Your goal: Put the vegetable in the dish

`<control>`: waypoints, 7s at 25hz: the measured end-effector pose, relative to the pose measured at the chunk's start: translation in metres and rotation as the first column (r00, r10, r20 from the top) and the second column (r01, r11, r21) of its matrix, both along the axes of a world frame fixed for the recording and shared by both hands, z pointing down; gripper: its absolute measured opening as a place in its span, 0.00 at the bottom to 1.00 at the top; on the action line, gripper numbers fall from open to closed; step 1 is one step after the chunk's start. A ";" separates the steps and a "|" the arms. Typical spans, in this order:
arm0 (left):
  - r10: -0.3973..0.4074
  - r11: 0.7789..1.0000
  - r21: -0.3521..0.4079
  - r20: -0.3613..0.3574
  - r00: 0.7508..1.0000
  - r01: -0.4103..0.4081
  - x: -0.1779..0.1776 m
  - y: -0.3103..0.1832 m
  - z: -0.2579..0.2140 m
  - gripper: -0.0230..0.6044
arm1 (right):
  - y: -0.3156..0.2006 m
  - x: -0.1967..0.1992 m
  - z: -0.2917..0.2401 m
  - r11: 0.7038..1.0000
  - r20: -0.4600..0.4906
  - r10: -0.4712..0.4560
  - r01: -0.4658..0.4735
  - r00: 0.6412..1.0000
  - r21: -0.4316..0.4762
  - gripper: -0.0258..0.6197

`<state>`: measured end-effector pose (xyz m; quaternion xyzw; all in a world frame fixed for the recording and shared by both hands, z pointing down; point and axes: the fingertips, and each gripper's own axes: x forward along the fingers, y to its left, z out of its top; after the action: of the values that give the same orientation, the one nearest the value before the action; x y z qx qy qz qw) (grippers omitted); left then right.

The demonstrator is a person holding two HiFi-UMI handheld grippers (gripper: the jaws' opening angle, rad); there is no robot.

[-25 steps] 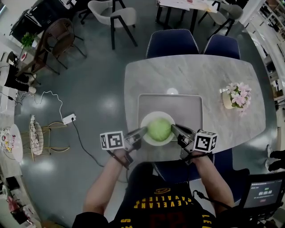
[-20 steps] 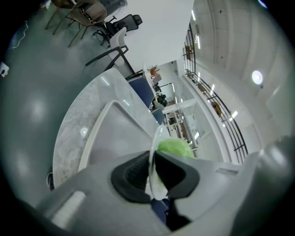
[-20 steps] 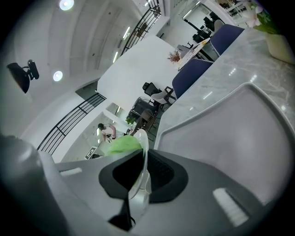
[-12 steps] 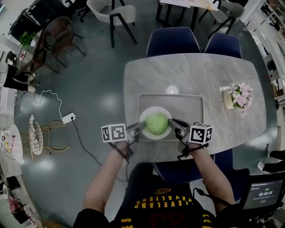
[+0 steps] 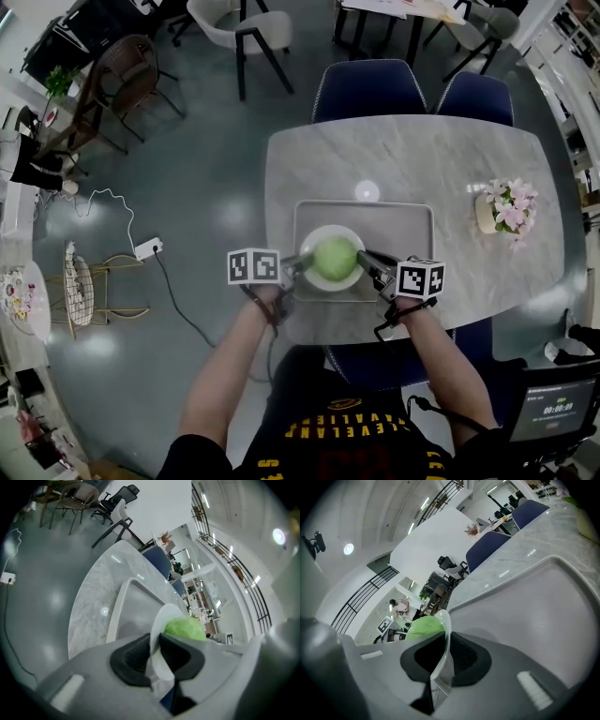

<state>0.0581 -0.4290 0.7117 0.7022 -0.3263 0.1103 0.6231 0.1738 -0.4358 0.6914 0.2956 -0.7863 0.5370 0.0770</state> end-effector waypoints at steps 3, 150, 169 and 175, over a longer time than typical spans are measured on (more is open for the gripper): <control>0.025 1.000 -0.009 0.027 0.999 -0.025 0.001 -0.004 0.007 0.14 | -0.004 0.002 0.003 1.000 -0.012 0.014 -0.014 1.000 -0.006 0.09; 0.064 0.876 0.445 0.277 0.959 -0.187 0.034 0.099 -0.140 0.04 | 0.072 0.038 -0.109 0.957 -0.275 0.103 -0.020 0.956 0.289 0.05; 0.127 0.724 0.631 0.276 0.953 -0.279 0.068 0.138 -0.198 0.04 | 0.118 0.024 -0.184 0.838 -0.197 0.169 -0.036 0.966 0.545 0.05; 0.130 0.688 0.682 0.221 0.967 -0.249 0.071 0.145 -0.216 0.04 | 0.132 0.013 -0.195 0.820 -0.199 0.153 -0.012 0.968 0.573 0.05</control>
<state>0.1290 -0.2841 0.4959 0.9055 -0.3164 0.0955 0.2659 0.1868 -0.3042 0.4962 0.4008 -0.8817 0.2428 0.0549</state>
